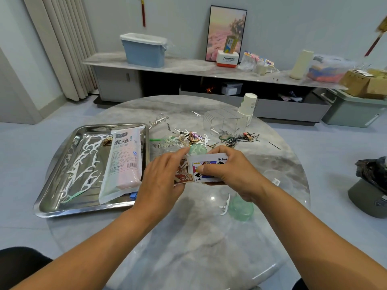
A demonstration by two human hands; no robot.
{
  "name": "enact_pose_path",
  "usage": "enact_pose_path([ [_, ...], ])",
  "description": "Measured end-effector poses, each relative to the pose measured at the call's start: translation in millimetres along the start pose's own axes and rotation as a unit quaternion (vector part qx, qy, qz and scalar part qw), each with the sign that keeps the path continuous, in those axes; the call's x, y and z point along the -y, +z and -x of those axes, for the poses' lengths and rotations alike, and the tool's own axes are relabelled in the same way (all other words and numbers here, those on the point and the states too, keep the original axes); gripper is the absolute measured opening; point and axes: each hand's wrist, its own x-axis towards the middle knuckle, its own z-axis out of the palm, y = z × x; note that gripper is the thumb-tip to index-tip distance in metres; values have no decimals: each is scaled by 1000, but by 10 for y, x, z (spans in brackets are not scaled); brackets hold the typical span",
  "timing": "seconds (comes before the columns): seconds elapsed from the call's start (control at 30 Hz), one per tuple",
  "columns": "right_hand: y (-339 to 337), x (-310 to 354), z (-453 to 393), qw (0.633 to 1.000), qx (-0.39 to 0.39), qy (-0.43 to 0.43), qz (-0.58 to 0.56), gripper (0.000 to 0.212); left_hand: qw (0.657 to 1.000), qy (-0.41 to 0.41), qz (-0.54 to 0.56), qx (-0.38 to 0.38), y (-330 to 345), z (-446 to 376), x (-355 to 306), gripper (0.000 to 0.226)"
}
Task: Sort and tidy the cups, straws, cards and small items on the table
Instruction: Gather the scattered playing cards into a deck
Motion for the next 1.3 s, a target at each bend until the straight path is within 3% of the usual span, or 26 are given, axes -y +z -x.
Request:
enact_pose_path([
  [0.17,-57,-42,-14,998,22,54,2,35,995,64,-71,-6,-13,15,-6,102],
  [0.3,-41,-66,-6,999,27,39,-27,36,995,65,-72,-10,-26,-11,-23,97],
  [0.43,85,-98,14,998,-44,31,-28,43,996,67,-52,-3,-6,1,-50,96],
  [0.6,210,-142,29,993,-116,-2,5,17,995,82,-49,-18,44,41,-132,103],
  [0.73,299,-182,33,985,-131,-41,105,29,1000,15,-4,-2,100,90,-189,91],
  [0.83,334,-218,14,985,-94,-49,134,47,996,-62,43,40,144,123,-226,82],
  [0.93,372,-173,-13,995,-81,-56,34,37,977,-154,140,46,231,174,-259,70],
  [1.07,388,-158,-22,992,-91,-76,-32,35,918,-259,296,55,324,162,-304,56],
  [1.17,485,-271,14,996,-64,-64,-12,25,881,-276,375,77,416,210,-300,52],
  [1.3,556,-526,-13,993,-94,-64,-9,13,885,-263,375,86,486,289,-317,53],
])
